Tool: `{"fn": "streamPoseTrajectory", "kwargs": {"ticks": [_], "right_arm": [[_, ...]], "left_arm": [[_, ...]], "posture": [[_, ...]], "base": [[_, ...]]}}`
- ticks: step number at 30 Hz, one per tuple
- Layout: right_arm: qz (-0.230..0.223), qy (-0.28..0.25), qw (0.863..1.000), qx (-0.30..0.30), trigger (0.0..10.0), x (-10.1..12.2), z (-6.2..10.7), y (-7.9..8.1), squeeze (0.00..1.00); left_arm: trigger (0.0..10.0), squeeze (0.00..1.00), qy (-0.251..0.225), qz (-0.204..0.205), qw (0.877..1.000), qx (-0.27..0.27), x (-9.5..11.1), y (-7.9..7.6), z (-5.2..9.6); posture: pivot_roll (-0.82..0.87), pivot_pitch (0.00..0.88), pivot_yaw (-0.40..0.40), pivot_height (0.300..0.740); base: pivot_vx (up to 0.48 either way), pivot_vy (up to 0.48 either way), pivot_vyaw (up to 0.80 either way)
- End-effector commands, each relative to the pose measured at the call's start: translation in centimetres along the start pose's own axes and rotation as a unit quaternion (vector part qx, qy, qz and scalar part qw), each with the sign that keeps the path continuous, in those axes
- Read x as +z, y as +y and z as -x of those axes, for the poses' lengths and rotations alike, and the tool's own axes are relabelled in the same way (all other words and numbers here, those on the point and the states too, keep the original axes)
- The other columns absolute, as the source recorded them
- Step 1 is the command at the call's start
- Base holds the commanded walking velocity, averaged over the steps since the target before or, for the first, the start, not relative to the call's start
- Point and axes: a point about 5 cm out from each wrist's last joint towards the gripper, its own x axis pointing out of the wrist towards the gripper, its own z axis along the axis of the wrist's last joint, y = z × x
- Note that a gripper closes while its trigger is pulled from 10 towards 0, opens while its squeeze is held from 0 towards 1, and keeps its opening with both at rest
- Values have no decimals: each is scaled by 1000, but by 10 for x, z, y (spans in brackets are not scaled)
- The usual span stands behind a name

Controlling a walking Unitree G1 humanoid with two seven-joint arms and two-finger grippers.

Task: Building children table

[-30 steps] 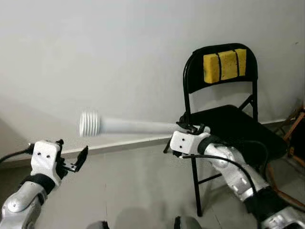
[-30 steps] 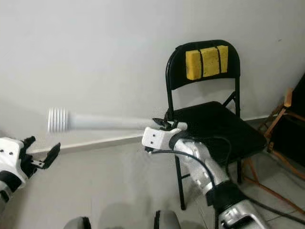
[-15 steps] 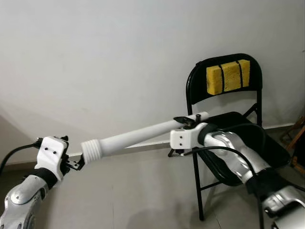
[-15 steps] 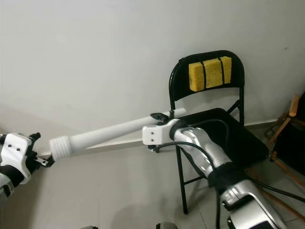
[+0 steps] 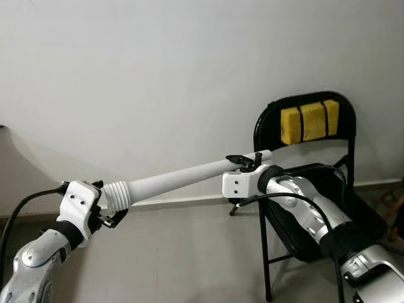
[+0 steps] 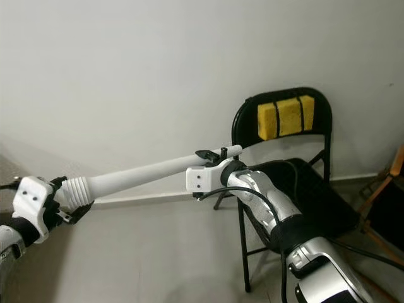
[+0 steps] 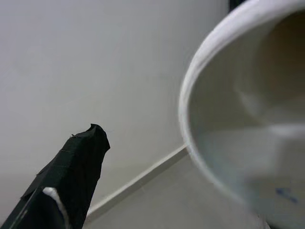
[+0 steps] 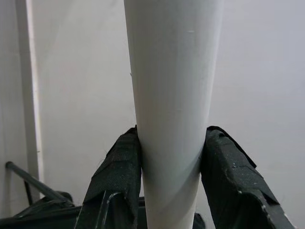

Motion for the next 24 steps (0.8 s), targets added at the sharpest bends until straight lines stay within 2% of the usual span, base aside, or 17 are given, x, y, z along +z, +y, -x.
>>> {"fn": "streamPoseTrajectory", "kwargs": {"ticks": [1,4,7,8,10,15,20,22,24], "right_arm": [[13,-5,1000,6,0,0,-1,1,0],[27,-10,1000,8,0,1,-3,-2,0],[79,-33,996,22,0,7,-9,-11,0],[79,-33,996,22,0,7,-9,-11,0],[106,-47,993,27,0,12,-13,-17,0],[117,-61,991,24,0,20,-17,-24,0],[96,-72,993,0,0,29,-22,-25,0],[90,-83,992,0,0,34,-23,-18,0],[90,-88,992,2,0,36,-24,-15,0]], "left_arm": [[10000,0,4,-15,1000,-15,0,0,0],[10000,0,3,-26,999,-36,4,1,-1],[10000,0,4,-66,993,-98,16,7,-5],[10000,0,4,-66,993,-98,16,7,-5],[10000,0,8,-89,988,-123,21,12,-8],[10000,0,0,-104,987,-122,27,17,-14],[10000,0,-22,-72,993,-89,28,10,-18],[10000,0,-18,-45,996,-81,20,-1,-14],[10000,0,-17,-37,996,-81,17,-4,-12]], "posture": [[-88,0,-15,740],[-84,0,-18,740],[-83,0,-12,740],[-83,0,-12,740],[-84,0,-10,740],[-87,0,-10,740],[-86,0,-10,740],[-84,0,-15,740],[-83,0,-17,740]], "base": [[0,0,0],[0,0,0],[0,0,0],[0,0,0],[0,0,0],[0,0,0],[0,0,0],[0,0,222],[0,0,463]]}}
